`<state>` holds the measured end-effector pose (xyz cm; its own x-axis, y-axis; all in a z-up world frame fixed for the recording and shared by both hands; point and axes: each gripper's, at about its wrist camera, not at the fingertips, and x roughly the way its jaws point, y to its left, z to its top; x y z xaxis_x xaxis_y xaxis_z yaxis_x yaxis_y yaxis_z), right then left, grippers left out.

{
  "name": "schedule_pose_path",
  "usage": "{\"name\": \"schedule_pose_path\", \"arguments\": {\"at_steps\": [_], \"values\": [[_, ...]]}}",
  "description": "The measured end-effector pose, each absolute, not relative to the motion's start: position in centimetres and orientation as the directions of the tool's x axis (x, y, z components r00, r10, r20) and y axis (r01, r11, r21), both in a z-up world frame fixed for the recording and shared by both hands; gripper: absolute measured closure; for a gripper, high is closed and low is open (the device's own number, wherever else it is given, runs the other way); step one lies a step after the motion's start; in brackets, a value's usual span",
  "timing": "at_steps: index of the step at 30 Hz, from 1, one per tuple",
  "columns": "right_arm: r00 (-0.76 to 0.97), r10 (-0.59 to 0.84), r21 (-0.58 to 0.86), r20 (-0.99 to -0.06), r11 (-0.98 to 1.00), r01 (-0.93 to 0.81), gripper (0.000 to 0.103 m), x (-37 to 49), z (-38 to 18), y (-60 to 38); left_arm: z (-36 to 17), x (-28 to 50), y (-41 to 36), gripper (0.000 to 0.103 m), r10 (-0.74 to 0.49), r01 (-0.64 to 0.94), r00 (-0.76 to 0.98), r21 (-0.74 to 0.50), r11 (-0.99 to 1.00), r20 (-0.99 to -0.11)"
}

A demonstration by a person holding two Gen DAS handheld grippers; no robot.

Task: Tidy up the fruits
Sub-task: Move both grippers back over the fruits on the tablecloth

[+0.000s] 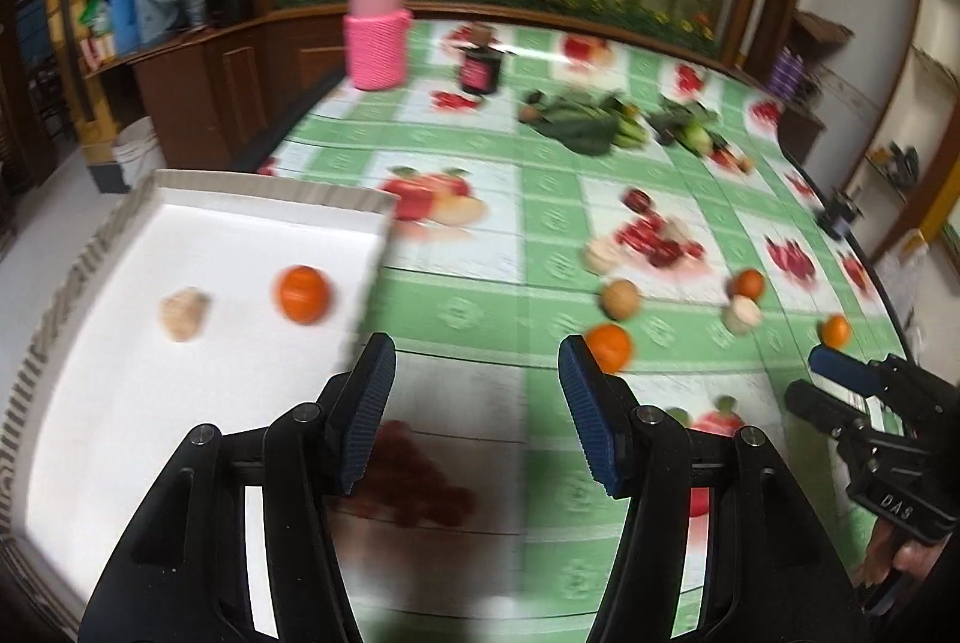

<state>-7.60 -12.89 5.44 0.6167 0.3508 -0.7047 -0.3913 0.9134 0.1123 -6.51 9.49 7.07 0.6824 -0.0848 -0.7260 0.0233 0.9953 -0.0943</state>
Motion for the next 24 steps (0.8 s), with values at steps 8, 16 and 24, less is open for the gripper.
{"name": "schedule_pose_path", "arguments": {"at_steps": [8,16,24], "values": [[0.642,0.293,0.158,-0.709,0.953,-0.26,0.06,-8.6,4.1,-19.9,4.7,-5.2,5.1,0.046,-0.107,0.106,0.624,-0.053,0.993,-0.774],[0.595,0.364,0.244,-0.716,0.93,-0.274,0.06,-5.3,3.5,-19.3,3.3,-3.8,3.5,0.046,-0.103,0.124,0.596,-0.036,0.992,-0.797],[0.531,0.352,0.213,-0.771,0.928,-0.307,0.06,-0.6,1.8,-15.9,2.1,-2.3,3.4,0.046,-0.092,0.113,0.577,-0.032,0.993,-0.812]]}}
